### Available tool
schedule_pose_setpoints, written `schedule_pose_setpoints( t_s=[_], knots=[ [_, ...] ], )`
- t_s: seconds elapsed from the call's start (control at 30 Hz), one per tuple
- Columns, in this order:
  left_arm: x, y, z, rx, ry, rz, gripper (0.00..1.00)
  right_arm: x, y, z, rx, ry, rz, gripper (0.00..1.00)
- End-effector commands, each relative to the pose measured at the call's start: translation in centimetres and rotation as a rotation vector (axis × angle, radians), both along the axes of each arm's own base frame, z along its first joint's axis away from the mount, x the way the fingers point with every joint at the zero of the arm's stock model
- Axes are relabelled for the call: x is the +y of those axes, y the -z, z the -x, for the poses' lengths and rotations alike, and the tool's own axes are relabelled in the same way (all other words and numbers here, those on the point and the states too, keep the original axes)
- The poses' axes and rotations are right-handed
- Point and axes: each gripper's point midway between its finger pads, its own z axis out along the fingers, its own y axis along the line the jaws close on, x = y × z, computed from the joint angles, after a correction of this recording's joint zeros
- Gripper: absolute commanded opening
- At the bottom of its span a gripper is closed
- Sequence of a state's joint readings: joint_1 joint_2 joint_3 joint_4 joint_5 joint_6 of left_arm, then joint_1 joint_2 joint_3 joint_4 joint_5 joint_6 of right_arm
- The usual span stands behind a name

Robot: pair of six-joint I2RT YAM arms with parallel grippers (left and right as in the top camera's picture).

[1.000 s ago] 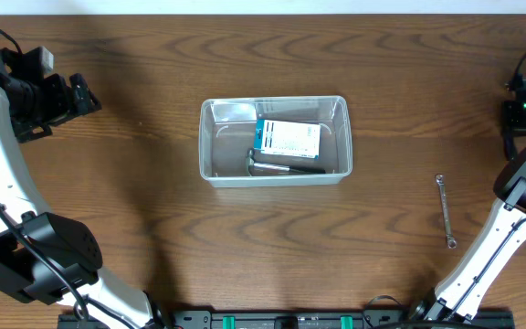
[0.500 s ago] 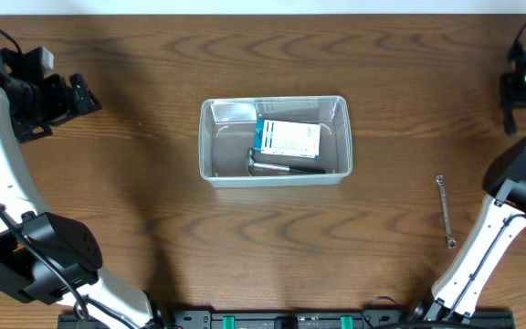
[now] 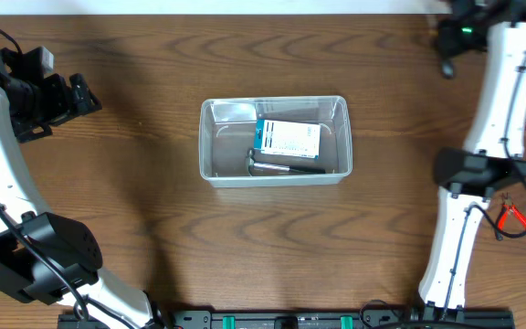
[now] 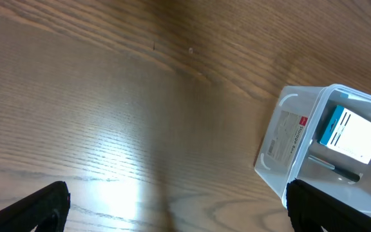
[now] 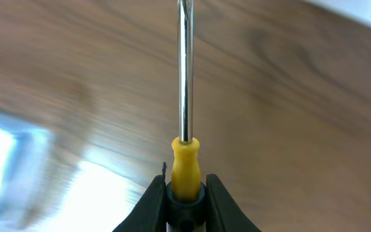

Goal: Pack container
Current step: 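Lift the screwdriver and carry it left toward the container, then lower the screwdriver into the container and open the right gripper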

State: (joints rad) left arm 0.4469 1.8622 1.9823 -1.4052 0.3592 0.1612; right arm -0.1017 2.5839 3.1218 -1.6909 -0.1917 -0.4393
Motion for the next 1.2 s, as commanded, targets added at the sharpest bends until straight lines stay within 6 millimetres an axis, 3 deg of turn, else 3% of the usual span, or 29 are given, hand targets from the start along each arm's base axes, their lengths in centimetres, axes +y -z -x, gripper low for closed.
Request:
schedule_pose_setpoints(
  t_s=[0.0, 0.33, 0.63, 0.93, 1.17],
  knots=[
    [0.2, 0.5, 0.0, 0.014, 0.003, -0.007, 0.98, 6.4, -2.8, 0.7, -0.063, -0.15, -0.02, 0.1],
    [0.2, 0.5, 0.0, 0.014, 0.003, -0.007, 0.98, 22.4, -3.6, 5.0, -0.086, -0.5, -0.014, 0.1],
    [0.2, 0.5, 0.0, 0.014, 0.003, -0.007, 0.98, 31.1, -1.9, 9.9, -0.058, -0.732, 0.091, 0.06],
    [0.2, 0.5, 0.0, 0.014, 0.003, -0.007, 0.98, 33.1, 4.1, 13.3, 0.135, -0.822, 0.204, 0.02],
    [0.2, 0.5, 0.0, 0.014, 0.003, -0.007, 0.98, 33.7, 5.5, 14.5, 0.199, -0.844, 0.191, 0.03]
  ],
)
